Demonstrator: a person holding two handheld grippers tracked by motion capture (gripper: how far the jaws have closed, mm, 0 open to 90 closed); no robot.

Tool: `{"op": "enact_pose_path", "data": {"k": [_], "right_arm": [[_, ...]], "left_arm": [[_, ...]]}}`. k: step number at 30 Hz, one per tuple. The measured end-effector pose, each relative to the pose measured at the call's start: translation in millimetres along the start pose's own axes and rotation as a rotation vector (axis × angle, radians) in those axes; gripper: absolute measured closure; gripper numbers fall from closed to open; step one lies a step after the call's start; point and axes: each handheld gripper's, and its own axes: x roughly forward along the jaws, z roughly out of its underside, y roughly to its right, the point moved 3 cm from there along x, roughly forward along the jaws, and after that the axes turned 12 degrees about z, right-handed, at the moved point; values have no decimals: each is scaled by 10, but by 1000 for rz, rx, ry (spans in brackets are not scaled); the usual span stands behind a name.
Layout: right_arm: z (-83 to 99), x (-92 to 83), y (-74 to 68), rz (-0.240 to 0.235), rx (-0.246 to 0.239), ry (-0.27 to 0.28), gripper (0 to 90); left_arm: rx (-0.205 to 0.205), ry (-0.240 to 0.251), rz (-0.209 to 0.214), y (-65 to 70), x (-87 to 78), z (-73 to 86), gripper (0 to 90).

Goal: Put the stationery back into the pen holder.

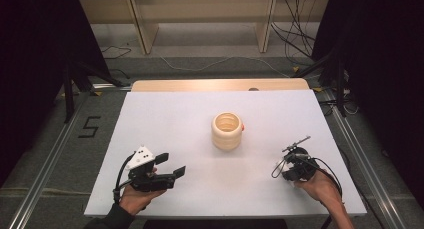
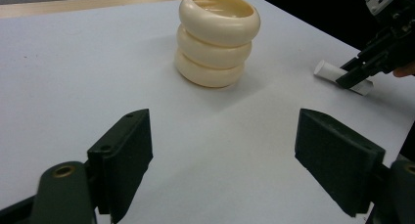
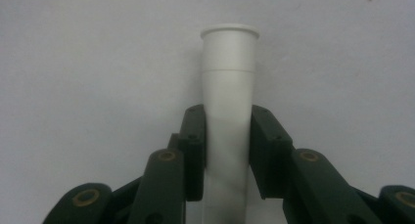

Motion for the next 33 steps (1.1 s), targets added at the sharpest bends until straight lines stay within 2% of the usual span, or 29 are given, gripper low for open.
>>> {"op": "enact_pose_path", "data": {"k": [3,12,17,22,26,33], "right_arm": [[-9,-52,33,-8,3,36,699],[-55,-162,86,-41,56,148,699],[-109,-236,88,-63,90,249,699],[-182,-327,89,-69,115,377,699],[-252,-401,57,-86,117,468,699],[-377,-473,-11,-103,115,559,699]], "left_arm": [[-1,0,-1,-5,2,2,210],[-2,8,-2,-5,-2,0,210],[-2,16,-2,-8,-7,-2,210],[-2,25,-1,-16,-16,-3,210],[-4,33,-3,-26,-19,-4,210],[-5,42,-4,-31,-27,-7,210]]}}
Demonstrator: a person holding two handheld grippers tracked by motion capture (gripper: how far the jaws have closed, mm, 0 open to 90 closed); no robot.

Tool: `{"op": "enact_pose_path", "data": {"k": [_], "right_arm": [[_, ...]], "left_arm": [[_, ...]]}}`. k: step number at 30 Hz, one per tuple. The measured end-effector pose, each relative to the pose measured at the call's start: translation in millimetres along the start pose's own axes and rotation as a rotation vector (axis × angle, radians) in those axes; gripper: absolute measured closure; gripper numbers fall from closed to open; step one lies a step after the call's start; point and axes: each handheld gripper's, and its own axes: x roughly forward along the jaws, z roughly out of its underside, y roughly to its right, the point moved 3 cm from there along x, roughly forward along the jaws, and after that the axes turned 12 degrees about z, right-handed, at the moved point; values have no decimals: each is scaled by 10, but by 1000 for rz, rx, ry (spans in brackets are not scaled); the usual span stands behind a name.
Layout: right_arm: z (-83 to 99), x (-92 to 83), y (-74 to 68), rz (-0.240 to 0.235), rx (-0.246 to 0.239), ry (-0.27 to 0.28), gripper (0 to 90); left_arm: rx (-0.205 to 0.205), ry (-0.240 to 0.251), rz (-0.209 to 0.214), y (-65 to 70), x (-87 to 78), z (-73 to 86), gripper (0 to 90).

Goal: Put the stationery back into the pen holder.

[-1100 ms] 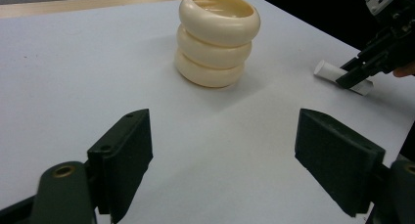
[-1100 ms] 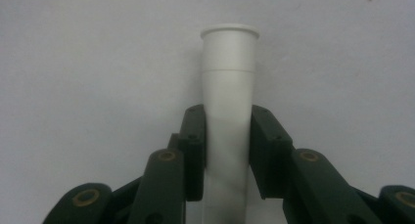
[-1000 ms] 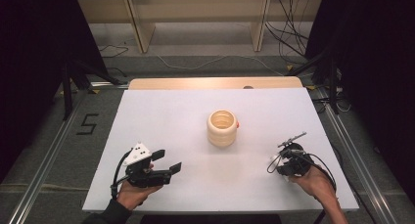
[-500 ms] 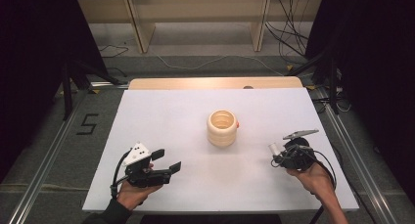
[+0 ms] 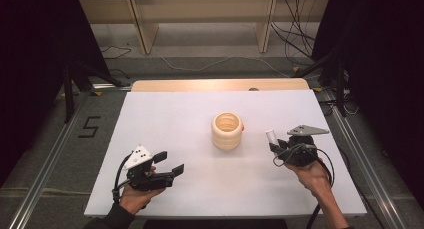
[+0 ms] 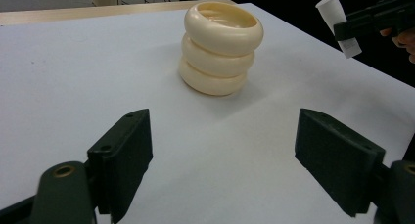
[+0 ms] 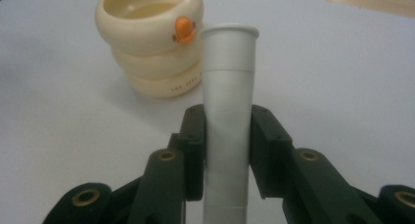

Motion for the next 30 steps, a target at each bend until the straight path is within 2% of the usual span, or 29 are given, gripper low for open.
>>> {"op": "enact_pose_path", "data": {"k": [11,19,23,30], "right_arm": [[-260,9,-157,-43,7,128,700],[-497,107,-320,-90,8,208,699],[-594,145,-392,-95,17,257,699],[-769,279,-523,-130,33,288,699]], "left_arm": [[1,14,1,1,-9,-5,210],[2,22,-1,-1,-16,-9,210],[2,24,-2,-3,-22,-11,210],[4,26,-3,-4,-23,-11,210]]}}
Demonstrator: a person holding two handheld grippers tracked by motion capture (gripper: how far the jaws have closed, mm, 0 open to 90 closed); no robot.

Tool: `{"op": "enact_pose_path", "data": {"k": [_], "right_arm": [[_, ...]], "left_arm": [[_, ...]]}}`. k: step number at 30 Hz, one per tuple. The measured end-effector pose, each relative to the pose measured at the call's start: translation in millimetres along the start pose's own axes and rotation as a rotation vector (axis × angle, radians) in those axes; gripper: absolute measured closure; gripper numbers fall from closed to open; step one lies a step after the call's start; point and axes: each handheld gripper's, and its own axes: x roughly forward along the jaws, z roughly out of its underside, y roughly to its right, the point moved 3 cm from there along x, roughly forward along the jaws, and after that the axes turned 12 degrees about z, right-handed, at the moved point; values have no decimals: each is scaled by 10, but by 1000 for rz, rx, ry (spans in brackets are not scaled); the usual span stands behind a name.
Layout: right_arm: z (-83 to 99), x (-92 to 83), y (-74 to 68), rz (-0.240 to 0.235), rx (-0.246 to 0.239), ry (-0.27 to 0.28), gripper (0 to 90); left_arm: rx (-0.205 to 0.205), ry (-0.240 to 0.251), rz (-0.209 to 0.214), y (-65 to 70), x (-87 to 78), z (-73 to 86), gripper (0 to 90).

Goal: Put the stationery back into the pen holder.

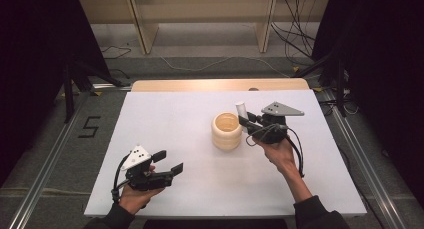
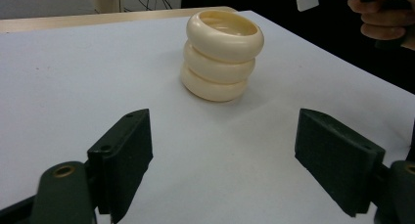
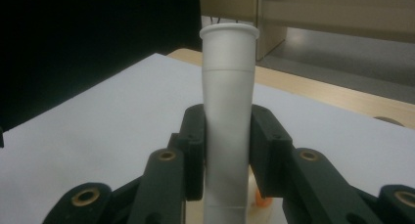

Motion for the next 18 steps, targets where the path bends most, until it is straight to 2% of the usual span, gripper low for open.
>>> {"op": "enact_pose_path", "data": {"k": [9,18], "right_arm": [[-54,336,-105,-12,30,13,699],[-2,537,-138,-16,37,19,699]], "left_arm": [[4,13,2,-1,-13,-8,210],[1,14,2,-7,-17,-9,210]]}}
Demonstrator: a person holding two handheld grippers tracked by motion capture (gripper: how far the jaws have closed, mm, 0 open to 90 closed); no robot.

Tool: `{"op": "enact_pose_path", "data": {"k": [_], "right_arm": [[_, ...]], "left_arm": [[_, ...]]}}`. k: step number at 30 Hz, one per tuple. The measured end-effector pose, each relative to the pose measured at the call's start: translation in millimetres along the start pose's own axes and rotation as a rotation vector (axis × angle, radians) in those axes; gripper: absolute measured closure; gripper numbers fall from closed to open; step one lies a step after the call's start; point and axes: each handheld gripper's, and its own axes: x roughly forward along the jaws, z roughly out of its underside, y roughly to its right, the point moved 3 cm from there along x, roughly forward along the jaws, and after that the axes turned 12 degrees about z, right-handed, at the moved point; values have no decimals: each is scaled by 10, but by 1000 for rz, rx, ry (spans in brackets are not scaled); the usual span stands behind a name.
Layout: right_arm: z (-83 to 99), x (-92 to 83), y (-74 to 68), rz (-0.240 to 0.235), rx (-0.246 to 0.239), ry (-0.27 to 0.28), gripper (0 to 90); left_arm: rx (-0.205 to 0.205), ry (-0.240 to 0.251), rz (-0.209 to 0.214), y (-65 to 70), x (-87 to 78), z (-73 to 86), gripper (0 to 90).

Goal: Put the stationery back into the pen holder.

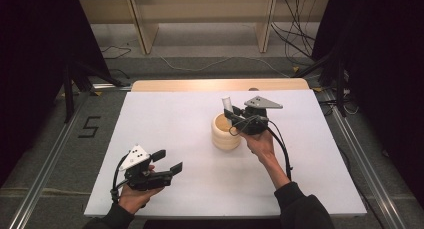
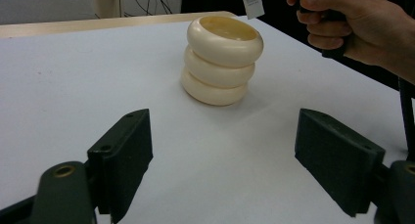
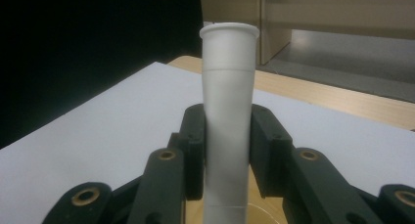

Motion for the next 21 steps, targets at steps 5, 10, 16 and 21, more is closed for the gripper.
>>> {"op": "enact_pose_path", "data": {"k": [5,10,16,21], "right_arm": [[43,69,-26,10,-9,-12,699],[85,116,-41,8,-4,-21,699],[121,138,-68,11,-16,-33,698],[140,145,-73,20,-20,-44,698]], "left_arm": [[0,-1,0,-1,0,1,210],[2,0,1,-3,0,1,209],[2,1,0,-5,-1,2,210],[1,1,0,-6,0,2,210]]}}
